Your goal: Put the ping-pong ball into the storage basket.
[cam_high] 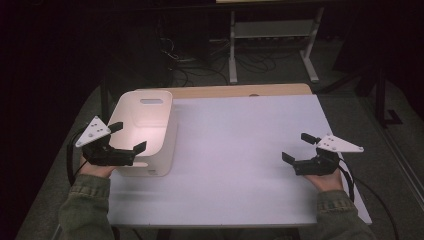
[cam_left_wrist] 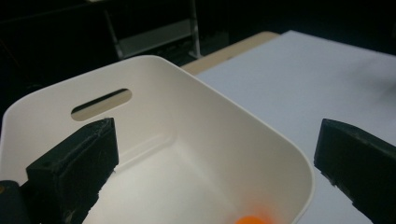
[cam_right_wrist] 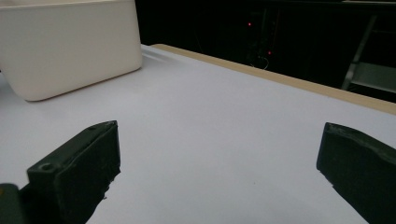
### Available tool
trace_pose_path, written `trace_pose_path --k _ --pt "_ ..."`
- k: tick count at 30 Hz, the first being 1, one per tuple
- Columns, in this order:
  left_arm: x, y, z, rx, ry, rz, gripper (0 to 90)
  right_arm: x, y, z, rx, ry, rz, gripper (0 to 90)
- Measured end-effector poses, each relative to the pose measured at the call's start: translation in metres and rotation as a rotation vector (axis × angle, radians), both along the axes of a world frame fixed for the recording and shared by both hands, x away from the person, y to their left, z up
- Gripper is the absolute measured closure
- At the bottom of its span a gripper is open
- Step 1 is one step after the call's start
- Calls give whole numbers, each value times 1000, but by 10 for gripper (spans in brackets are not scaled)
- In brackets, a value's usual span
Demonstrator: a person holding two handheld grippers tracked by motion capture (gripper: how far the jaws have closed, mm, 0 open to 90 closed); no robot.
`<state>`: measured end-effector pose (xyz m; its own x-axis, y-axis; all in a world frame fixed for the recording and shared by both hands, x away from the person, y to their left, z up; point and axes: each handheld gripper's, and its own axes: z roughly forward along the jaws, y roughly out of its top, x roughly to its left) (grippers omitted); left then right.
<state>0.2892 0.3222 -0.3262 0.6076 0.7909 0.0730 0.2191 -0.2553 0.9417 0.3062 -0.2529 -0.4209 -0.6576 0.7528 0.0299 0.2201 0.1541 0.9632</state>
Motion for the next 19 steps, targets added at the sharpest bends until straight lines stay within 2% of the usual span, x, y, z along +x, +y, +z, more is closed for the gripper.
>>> trace_pose_path --k 1,6,9,19 --pt "-3 0 -2 -18 -17 9 0 0 0 0 1 1 -1 0" --pt "-6 -2 -9 -18 -33 29 0 0 0 0 0 1 0 0" --pt "-10 -2 -12 -40 -69 49 0 0 0 0 -1 5 0 0" --pt "-13 -1 -20 -62 -95 77 0 0 1 -1 -12 8 2 0"
